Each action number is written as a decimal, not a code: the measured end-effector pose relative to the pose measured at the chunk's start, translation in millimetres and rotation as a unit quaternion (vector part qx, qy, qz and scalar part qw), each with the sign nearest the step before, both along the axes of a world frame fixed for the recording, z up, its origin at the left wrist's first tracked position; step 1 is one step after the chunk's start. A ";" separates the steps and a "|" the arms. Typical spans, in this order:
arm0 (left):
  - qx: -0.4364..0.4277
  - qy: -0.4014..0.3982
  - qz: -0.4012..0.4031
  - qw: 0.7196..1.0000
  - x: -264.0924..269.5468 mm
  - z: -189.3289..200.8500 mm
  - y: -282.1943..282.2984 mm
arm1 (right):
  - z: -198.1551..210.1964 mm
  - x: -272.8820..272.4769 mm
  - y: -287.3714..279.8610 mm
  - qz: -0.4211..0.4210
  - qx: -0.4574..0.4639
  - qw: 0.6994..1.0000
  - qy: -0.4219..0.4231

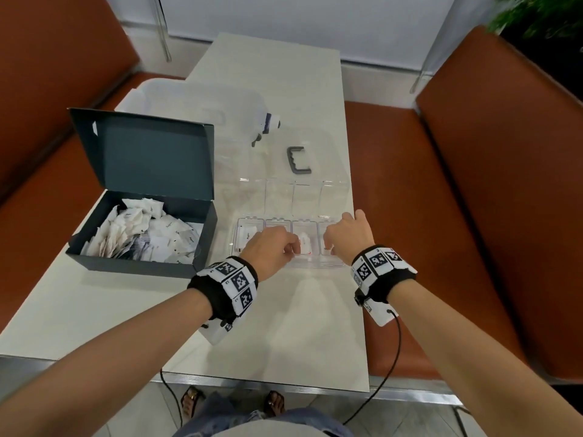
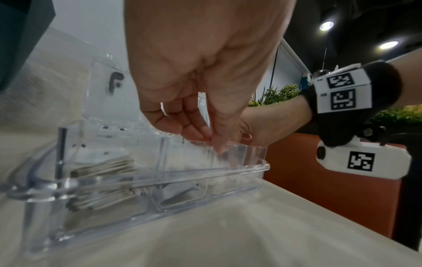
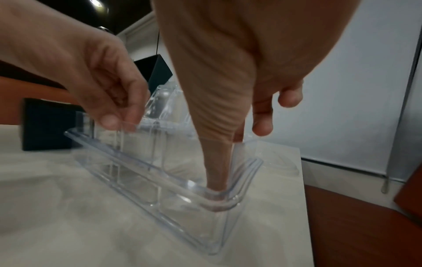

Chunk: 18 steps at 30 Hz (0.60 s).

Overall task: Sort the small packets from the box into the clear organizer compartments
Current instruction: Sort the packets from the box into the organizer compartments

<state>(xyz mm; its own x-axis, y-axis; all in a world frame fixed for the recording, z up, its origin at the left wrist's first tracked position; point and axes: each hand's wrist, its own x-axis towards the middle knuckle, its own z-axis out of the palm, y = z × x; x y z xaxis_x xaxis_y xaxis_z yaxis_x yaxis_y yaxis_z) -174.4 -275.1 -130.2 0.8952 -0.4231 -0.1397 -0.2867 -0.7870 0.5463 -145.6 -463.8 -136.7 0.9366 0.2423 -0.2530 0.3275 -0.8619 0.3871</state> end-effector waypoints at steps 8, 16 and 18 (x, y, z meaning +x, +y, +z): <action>0.000 0.002 -0.014 1.000 1.3 0.6 2.6 | -2.2 10.5 -2.8 -0.004 0.023 1.000 0.020; 0.003 0.015 -0.050 0.999 4.7 3.6 12.4 | 34.9 6.4 -2.8 -0.064 0.194 0.978 -0.030; -0.019 0.013 -0.057 0.998 6.2 9.5 20.2 | 58.0 6.4 5.2 -0.066 0.262 0.962 -0.044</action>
